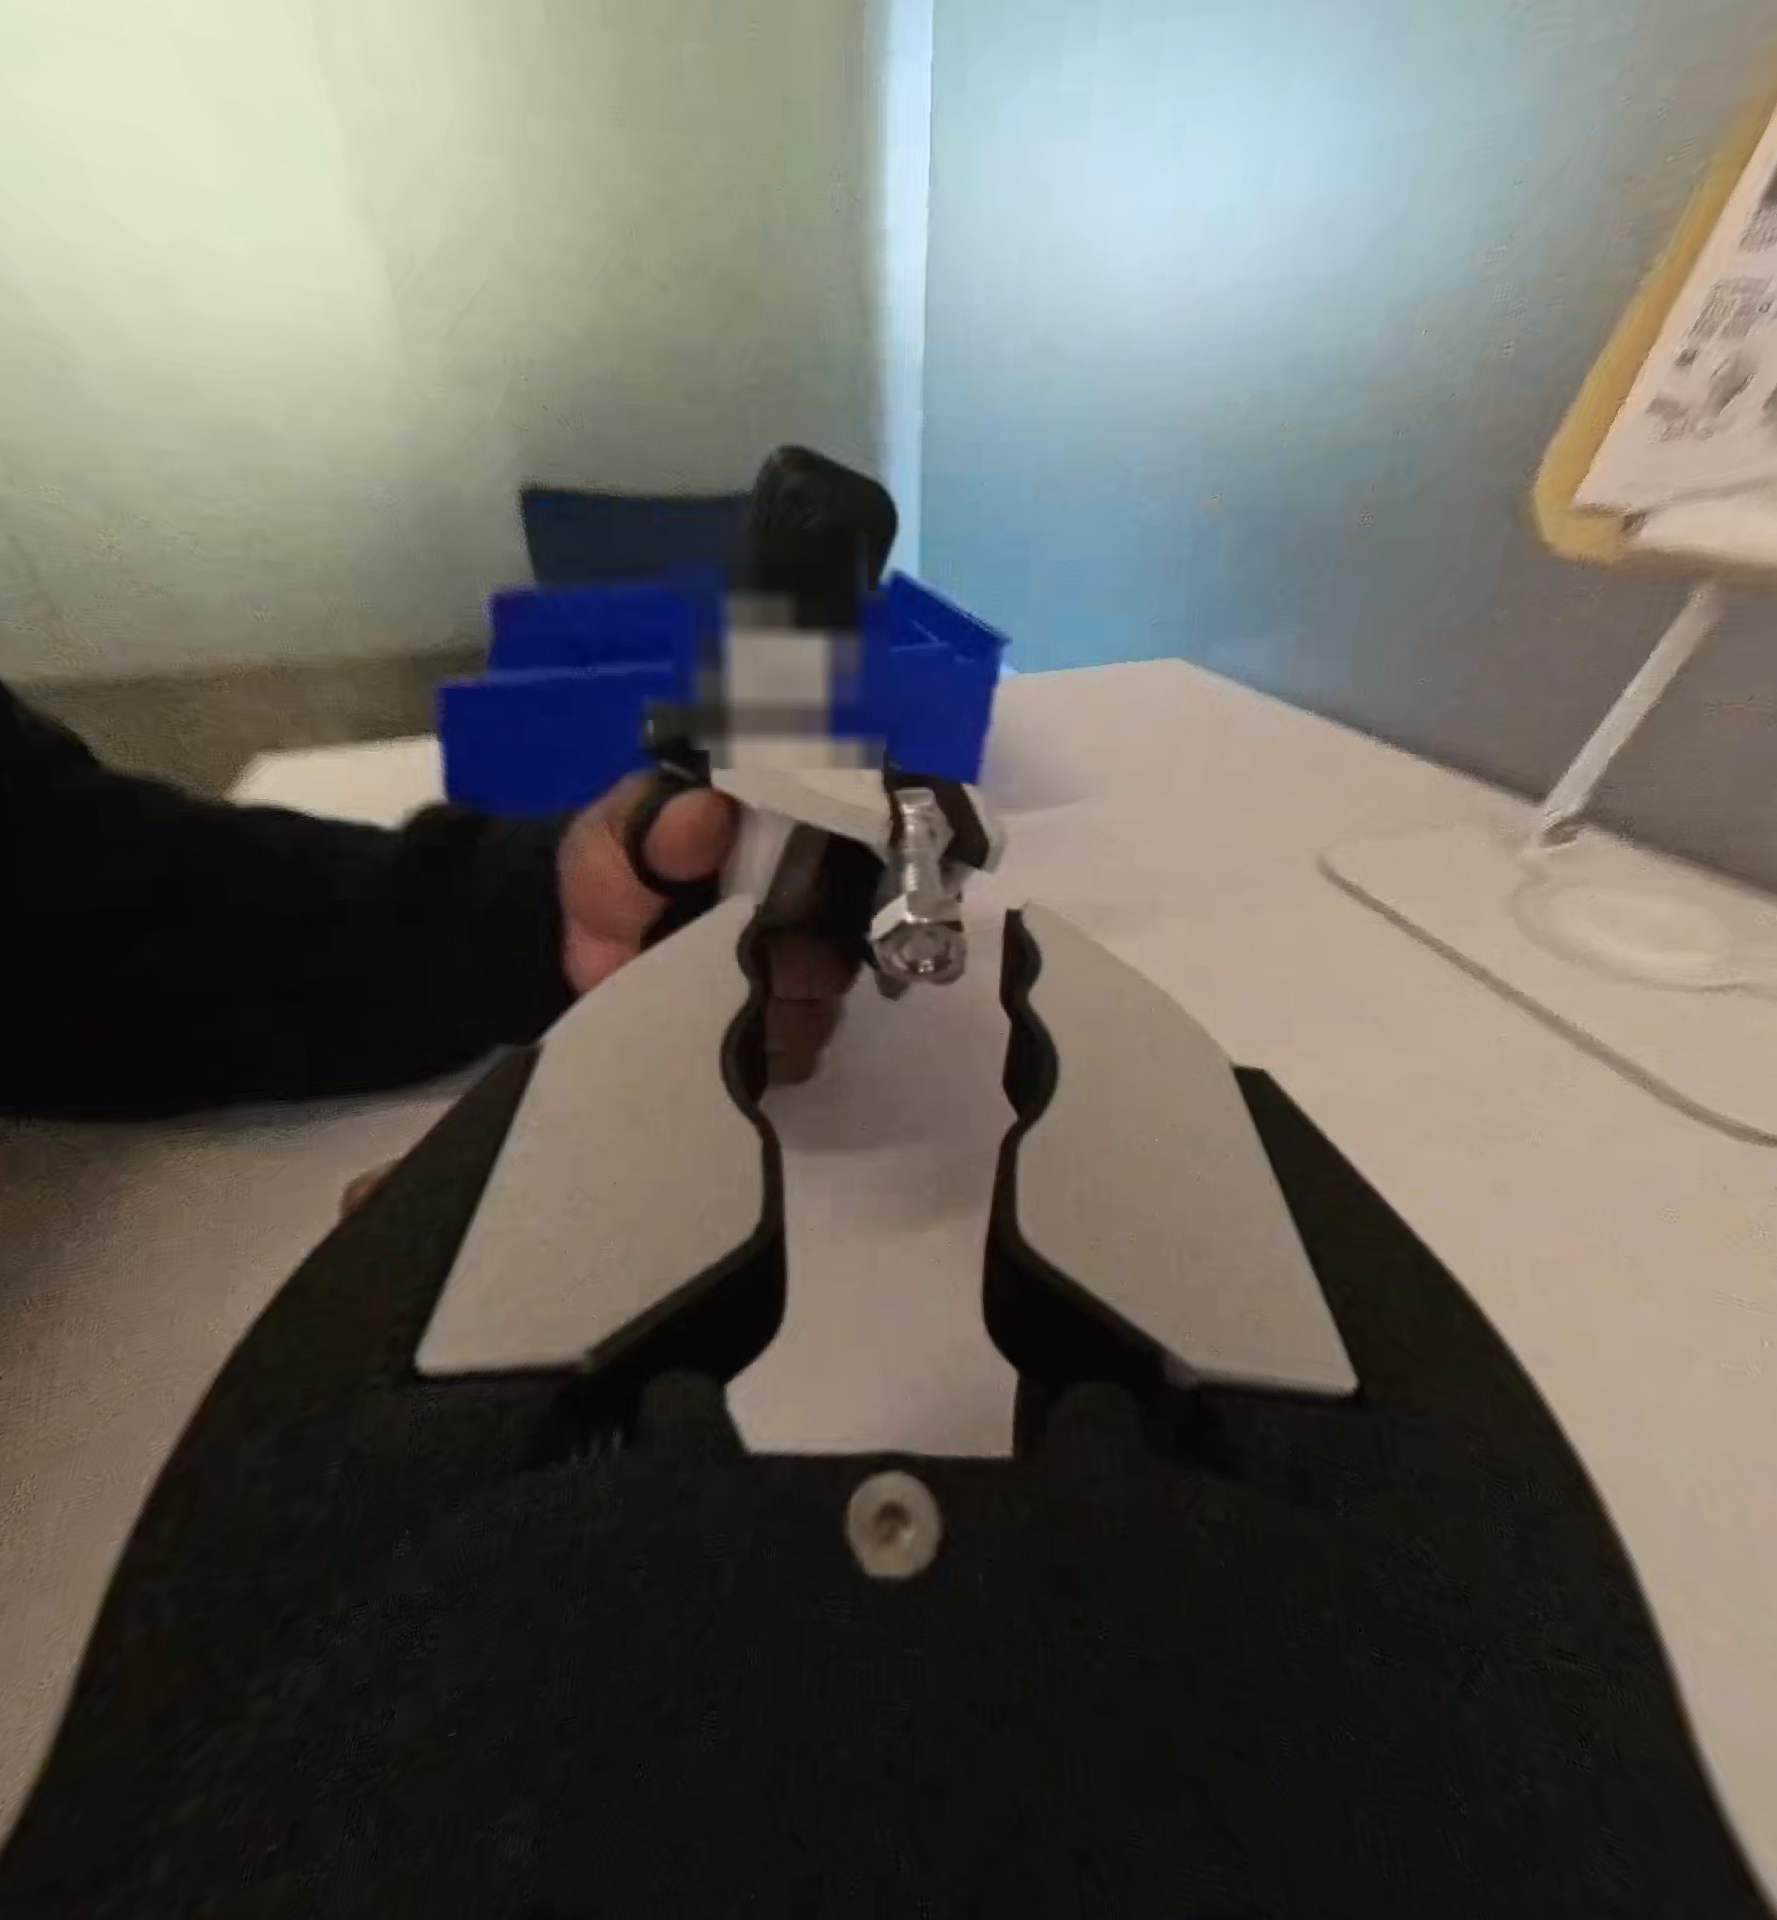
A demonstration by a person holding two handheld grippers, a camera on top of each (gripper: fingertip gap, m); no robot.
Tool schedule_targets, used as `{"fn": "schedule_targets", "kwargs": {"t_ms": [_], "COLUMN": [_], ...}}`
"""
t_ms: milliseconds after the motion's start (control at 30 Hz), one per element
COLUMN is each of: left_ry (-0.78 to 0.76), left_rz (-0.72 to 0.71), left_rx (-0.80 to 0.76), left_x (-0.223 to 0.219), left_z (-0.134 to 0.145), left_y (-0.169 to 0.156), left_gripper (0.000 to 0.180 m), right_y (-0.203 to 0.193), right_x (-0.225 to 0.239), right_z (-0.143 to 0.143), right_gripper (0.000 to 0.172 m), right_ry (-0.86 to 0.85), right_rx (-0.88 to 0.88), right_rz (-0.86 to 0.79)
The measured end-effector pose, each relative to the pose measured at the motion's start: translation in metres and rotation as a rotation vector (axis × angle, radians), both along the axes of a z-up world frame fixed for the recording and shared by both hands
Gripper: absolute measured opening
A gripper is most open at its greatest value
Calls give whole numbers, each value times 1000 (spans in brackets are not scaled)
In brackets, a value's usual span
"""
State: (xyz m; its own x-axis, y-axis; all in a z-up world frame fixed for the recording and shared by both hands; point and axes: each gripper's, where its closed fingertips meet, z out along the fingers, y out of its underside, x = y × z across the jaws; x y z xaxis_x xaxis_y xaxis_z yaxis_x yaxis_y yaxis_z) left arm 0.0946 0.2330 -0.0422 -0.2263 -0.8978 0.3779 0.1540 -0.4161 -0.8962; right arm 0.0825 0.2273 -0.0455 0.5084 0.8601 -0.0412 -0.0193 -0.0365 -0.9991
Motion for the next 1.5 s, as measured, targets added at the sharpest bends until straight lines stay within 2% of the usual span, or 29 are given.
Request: {"fn": "schedule_targets", "kwargs": {"t_ms": [67,167,233,300,400,533,567,600,733,833,967,1033,1067,1100,1200,1400,1500], "left_ry": [-18,-30,-27,-23,-14,17,18,15,-54,-86,-103,-95,-90,-85,-58,63,109], "left_rz": [16,17,13,11,-25,-131,-125,-117,-45,-2,0,-5,-9,-10,-22,-144,-156], "left_rx": [48,97,124,117,40,-163,-170,-167,-62,6,53,76,85,90,69,-103,-116], "left_x": [-1,-2,-2,-1,0,4,5,5,-1,-5,-5,-3,-2,-2,-2,2,1], "left_z": [4,6,5,4,2,-6,-8,-8,3,9,12,10,9,8,4,-14,-19], "left_y": [-2,-6,-9,-8,-8,-9,-8,-6,-1,0,-4,-6,-8,-9,-9,-13,-13], "left_gripper": [17,17,17,17,17,17,17,17,18,17,18,18,18,18,18,17,17], "right_y": [1,4,2,2,3,-1,-1,-1,-1,2,2,-1,-2,-3,-2,-6,-6], "right_x": [0,0,-1,-2,1,4,5,4,7,8,7,4,2,0,3,7,5], "right_z": [2,-2,-5,-8,-8,-15,-19,-19,7,8,9,5,1,-2,-6,-15,-19], "right_gripper": [41,33,20,17,17,17,17,19,37,43,38,29,19,18,18,18,18], "right_ry": [120,197,203,149,-83,-682,-754,-735,-334,-77,188,213,202,180,14,-578,-723], "right_rx": [-137,-270,-302,-258,63,857,922,882,481,149,-161,-243,-273,-282,-108,668,900], "right_rz": [54,93,114,98,-28,-270,-286,-282,-228,-119,32,87,106,110,44,-173,-233]}}
